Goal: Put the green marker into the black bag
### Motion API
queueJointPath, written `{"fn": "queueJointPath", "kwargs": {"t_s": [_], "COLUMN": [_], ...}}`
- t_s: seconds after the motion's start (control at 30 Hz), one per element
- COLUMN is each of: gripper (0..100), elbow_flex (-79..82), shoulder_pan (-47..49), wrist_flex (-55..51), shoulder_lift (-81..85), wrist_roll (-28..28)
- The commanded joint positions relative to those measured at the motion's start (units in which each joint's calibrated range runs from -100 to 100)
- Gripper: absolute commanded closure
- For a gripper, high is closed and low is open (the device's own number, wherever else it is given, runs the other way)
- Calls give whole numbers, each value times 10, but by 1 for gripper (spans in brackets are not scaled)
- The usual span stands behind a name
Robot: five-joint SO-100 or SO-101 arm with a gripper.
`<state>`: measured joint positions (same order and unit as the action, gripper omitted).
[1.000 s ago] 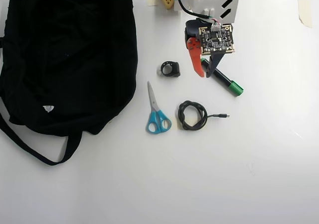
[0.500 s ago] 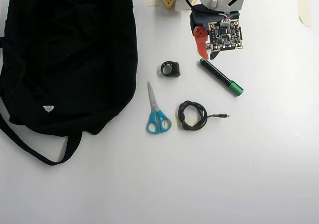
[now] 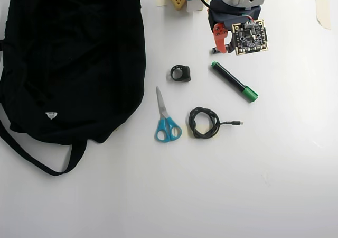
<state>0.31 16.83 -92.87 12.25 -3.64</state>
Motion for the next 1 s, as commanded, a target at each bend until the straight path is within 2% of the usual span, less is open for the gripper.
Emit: {"fn": "queueJointPath", "kwargs": {"t_s": [0.0, 0.83, 0.97], "gripper": [97, 98, 98], "elbow_flex": [-23, -24, -14], "shoulder_pan": [2, -13, -13], "wrist_flex": [-5, 20, 18], "shoulder_lift": [14, 14, 13], "wrist_roll": [3, 5, 63]}}
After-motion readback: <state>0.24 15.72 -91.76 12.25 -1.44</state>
